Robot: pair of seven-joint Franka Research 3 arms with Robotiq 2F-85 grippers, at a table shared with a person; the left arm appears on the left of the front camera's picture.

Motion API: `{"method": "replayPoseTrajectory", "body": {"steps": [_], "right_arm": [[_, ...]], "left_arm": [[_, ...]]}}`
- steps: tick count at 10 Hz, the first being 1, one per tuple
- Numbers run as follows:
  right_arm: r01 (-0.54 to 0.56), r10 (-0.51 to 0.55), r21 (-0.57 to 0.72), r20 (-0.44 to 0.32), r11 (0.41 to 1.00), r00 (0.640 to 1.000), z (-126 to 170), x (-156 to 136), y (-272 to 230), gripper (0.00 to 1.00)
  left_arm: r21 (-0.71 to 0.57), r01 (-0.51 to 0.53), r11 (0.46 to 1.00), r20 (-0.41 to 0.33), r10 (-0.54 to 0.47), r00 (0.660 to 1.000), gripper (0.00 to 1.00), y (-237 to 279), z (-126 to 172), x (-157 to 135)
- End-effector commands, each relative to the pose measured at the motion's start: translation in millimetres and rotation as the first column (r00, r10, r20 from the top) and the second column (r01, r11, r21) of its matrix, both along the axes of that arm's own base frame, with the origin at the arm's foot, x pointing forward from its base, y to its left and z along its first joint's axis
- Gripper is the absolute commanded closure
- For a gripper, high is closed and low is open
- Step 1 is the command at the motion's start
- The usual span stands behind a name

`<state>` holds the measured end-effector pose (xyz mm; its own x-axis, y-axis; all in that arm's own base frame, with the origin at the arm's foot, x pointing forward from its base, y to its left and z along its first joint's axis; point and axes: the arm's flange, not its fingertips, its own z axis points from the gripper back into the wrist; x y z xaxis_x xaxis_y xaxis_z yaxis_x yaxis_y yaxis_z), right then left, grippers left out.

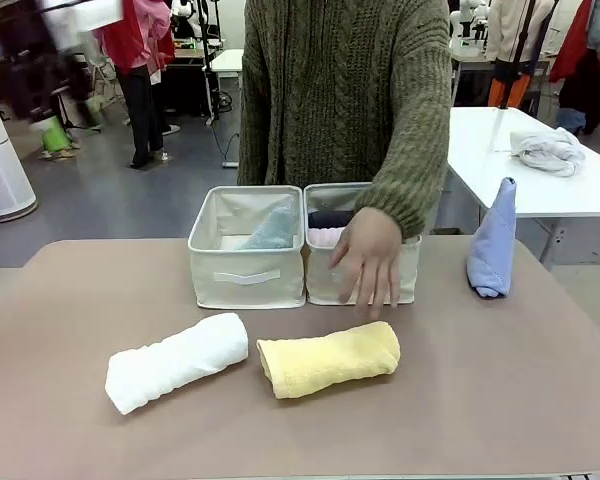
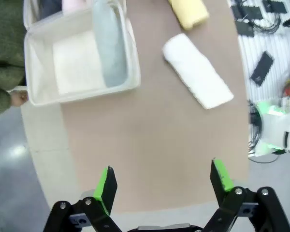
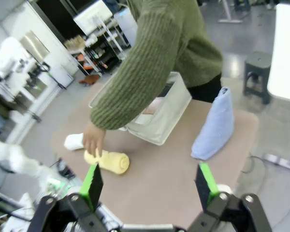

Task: Sort the towels based on their folding style.
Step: Pick up one triangle-folded towel and place it in the left Fabric basket, then pick up another triangle-folded towel from the table and place it in the left Fabric basket.

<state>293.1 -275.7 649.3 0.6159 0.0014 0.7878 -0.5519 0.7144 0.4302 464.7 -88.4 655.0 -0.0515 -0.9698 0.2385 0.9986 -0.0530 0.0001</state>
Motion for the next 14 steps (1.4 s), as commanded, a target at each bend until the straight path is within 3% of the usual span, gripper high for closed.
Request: {"method": "replayPoseTrajectory", "body": {"steps": [1, 3, 4, 5, 6, 14], "right_arm": [[-0.010, 0.010, 0.016, 0.027, 1.000, 1.000, -0.1, 0.9, 0.4, 0.00], [-0.010, 0.010, 0.016, 0.027, 1.000, 1.000, -0.1, 0.9, 0.4, 0.00], [-0.010, 0.010, 0.016, 0.027, 1.000, 1.000, -0.1, 0.9, 0.4, 0.00], [-0.010, 0.010, 0.016, 0.027, 1.000, 1.000, -0.1, 0.9, 0.4, 0.00], [-0.010, 0.010, 0.016, 0.027, 1.000, 1.000, -0.1, 0.9, 0.4, 0.00], [-0.010, 0.010, 0.016, 0.027, 1.000, 1.000, -0.1, 0.9, 0.4, 0.00]], "left_arm": [[-0.078, -0.072, 0.994, -0.011, 0.071, 0.997, 0.00, 26.3, -49.1, -16.1], [-0.182, -0.160, 0.970, -0.057, 0.152, 0.987, 0.00, 62.1, -77.8, -17.3], [-0.186, -0.161, 0.969, -0.068, 0.150, 0.986, 0.00, 69.3, -79.5, -8.4], [-0.052, -0.161, 0.986, -0.089, 0.156, 0.984, 0.00, 55.5, -78.8, -4.9], [-0.137, -0.178, 0.974, -0.092, 0.166, 0.982, 0.00, 75.8, -84.1, -13.3], [-0.137, -0.178, 0.974, -0.092, 0.166, 0.982, 0.00, 75.8, -84.1, -13.3]]}}
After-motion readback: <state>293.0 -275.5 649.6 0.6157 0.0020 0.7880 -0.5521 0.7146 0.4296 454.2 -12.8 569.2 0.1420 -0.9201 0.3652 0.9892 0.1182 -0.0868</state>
